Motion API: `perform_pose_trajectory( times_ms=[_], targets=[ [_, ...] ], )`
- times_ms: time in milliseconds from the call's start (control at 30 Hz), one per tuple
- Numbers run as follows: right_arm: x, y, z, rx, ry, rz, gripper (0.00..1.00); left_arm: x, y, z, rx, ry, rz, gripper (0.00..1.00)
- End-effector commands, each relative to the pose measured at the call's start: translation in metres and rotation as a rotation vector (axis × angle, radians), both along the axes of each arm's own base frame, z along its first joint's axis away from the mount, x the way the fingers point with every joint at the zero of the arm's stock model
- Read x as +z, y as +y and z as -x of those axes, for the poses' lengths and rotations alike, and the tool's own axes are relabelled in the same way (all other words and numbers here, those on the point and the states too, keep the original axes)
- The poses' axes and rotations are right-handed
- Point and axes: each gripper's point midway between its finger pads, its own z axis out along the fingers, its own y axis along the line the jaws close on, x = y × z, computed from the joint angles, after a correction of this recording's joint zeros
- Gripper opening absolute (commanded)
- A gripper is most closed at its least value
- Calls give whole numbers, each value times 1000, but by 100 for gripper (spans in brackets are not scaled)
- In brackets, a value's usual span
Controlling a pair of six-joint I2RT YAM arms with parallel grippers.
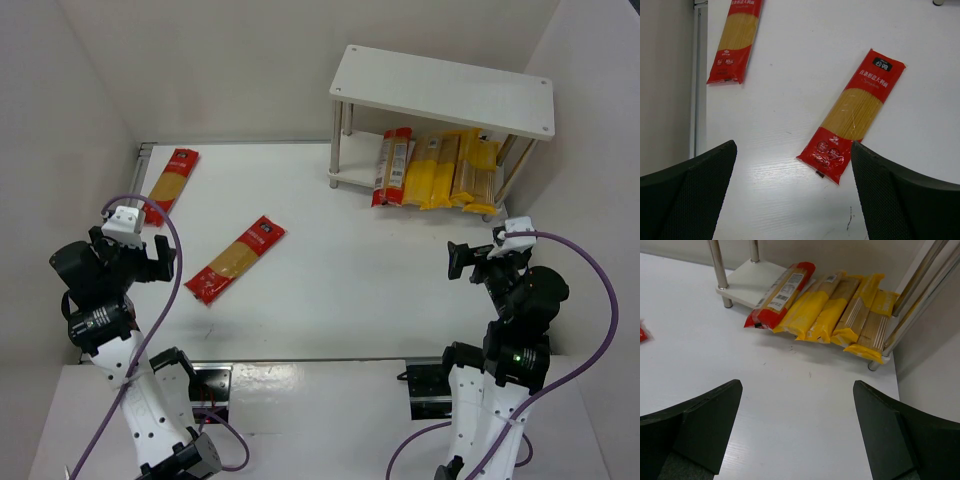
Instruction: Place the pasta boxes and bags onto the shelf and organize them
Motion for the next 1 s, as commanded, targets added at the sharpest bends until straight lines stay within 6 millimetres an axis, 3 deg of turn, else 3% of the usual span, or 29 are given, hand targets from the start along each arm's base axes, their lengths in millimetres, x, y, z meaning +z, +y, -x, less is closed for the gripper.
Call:
perform_pose_trajectory(
  times_ms=[0,433,567,667,733,767,967],
  targets=[
    [-1,0,0,-4,-3,-4,100,5,-4,-2,-33,-20,-10,100],
    [-1,-2,5,-27,-20,-6,100,6,5,-3,25,-21,-9,100],
    [2,-4,4,-39,-27,-20,100,7,8,-12,26,12,6,100],
    [4,-12,4,-89,-35,-37,100,-25,9,-32,-30,187,19,100],
    [4,-16,4,-116,-35,-47,100,-36,9,-40,-56,247,-7,100],
    [4,-17,4,-126,-35,-47,100,-46,19,-49,-47,281,-47,100],
    [4,-16,4,-116,-44,-45,100,-71,42,-93,-70,318,-203,100]
  ],
)
